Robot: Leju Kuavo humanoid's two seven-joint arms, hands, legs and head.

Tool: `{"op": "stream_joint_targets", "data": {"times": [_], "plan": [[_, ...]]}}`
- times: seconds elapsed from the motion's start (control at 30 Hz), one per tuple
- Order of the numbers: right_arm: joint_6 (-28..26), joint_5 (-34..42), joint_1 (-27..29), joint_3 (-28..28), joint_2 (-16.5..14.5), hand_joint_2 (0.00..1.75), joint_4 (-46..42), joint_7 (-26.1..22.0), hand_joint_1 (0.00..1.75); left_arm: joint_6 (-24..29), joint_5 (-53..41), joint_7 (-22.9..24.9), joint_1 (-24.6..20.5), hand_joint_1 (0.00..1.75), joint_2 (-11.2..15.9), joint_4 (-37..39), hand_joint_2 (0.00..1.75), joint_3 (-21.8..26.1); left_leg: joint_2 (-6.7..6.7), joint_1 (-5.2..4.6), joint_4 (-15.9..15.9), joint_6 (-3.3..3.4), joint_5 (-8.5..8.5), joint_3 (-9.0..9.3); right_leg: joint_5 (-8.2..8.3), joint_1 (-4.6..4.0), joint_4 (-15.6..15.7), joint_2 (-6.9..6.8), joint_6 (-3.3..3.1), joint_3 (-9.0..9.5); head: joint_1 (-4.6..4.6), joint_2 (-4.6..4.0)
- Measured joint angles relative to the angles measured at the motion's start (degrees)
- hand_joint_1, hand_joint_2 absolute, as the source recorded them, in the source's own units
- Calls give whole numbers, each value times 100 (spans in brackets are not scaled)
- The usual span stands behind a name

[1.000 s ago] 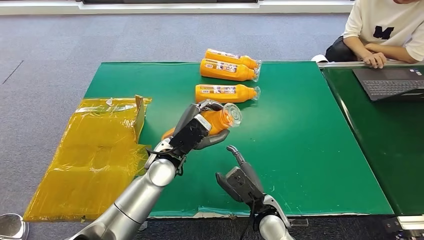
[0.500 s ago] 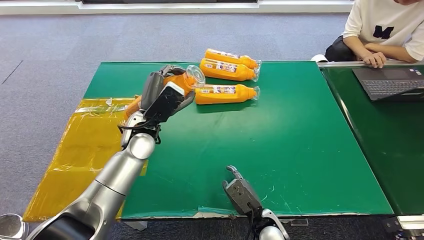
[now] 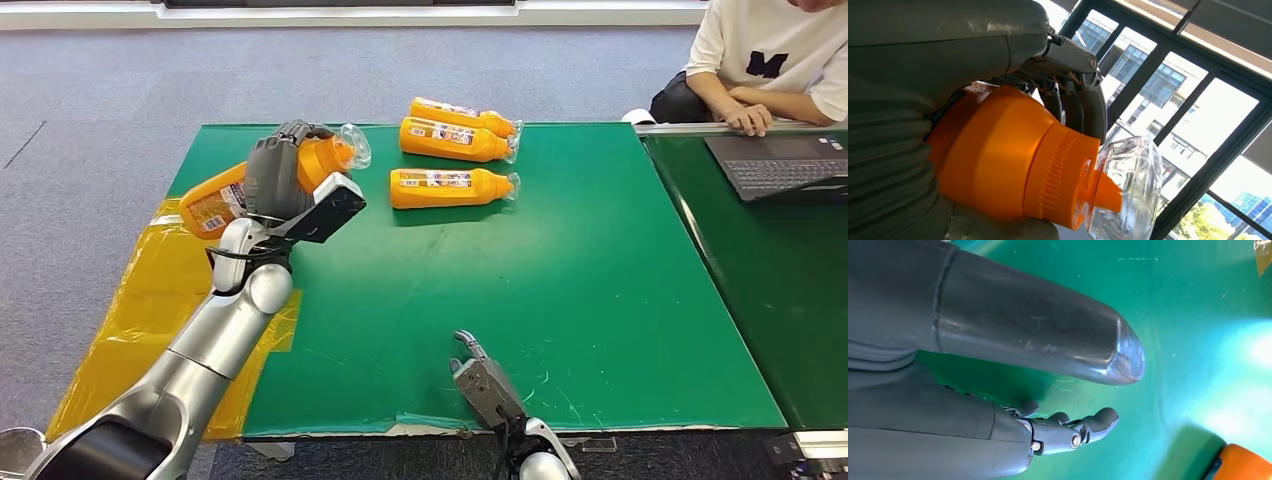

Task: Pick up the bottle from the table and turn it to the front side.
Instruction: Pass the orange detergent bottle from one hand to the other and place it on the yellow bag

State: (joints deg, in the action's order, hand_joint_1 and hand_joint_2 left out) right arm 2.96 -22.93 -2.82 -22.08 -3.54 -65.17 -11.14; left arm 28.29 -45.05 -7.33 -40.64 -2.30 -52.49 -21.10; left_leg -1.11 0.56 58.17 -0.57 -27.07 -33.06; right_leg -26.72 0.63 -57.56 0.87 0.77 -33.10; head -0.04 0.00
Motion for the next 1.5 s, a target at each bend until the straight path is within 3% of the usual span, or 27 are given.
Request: {"op": "stream_joint_targets", "data": {"times": [0.13,0.57,0.87,1.07,1.13,1.2,1.27,1.4,1.5], "plan": [[-72,26,34,59,69,175,-45,-23,0,-4,-461,10,196,175,165,113,175,-2,6,-1,0,0,-1,0,0,2,0,6,0,0,0,0],[-184,142,354,450,330,175,-425,-88,0,54,-1045,-270,1955,175,972,394,175,-110,18,-1,-1,-3,-10,-6,-6,0,2,17,-6,-18,0,0],[-253,157,469,539,382,175,-612,-70,0,-103,-1167,-319,2535,175,1149,386,175,-198,14,-2,-1,-2,-10,-7,-6,2,2,12,-6,-10,0,0],[-261,158,527,572,415,175,-698,-68,0,-77,-1197,-339,2620,175,1179,362,175,-251,12,-2,-2,-2,-13,6,-9,2,2,9,-9,1,0,0],[-261,158,541,575,424,175,-711,-68,0,-91,-1160,-415,2627,93,1180,367,175,-256,12,-2,-2,-3,-13,11,-10,1,1,9,-10,7,0,0],[-261,157,547,575,427,175,-720,-68,0,-130,-1049,-544,2628,5,1174,390,87,-257,11,-2,-3,-3,-13,17,-10,1,1,8,-11,13,0,0],[-261,154,541,575,428,175,-726,-68,0,-226,-874,-647,2633,0,1148,416,0,-257,11,-2,-3,-3,-12,22,-11,1,1,7,-11,18,0,0],[-259,145,482,575,428,175,-732,-70,0,-598,-164,-760,2645,0,1072,346,0,-238,9,-2,-3,-3,-11,26,-10,2,1,2,-11,23,0,0],[-270,161,449,575,429,175,-772,-121,0,-1078,932,-838,2673,0,1031,42,0,-102,6,-2,-3,-1,-10,27,-10,2,1,-3,-11,27,0,0]]}}
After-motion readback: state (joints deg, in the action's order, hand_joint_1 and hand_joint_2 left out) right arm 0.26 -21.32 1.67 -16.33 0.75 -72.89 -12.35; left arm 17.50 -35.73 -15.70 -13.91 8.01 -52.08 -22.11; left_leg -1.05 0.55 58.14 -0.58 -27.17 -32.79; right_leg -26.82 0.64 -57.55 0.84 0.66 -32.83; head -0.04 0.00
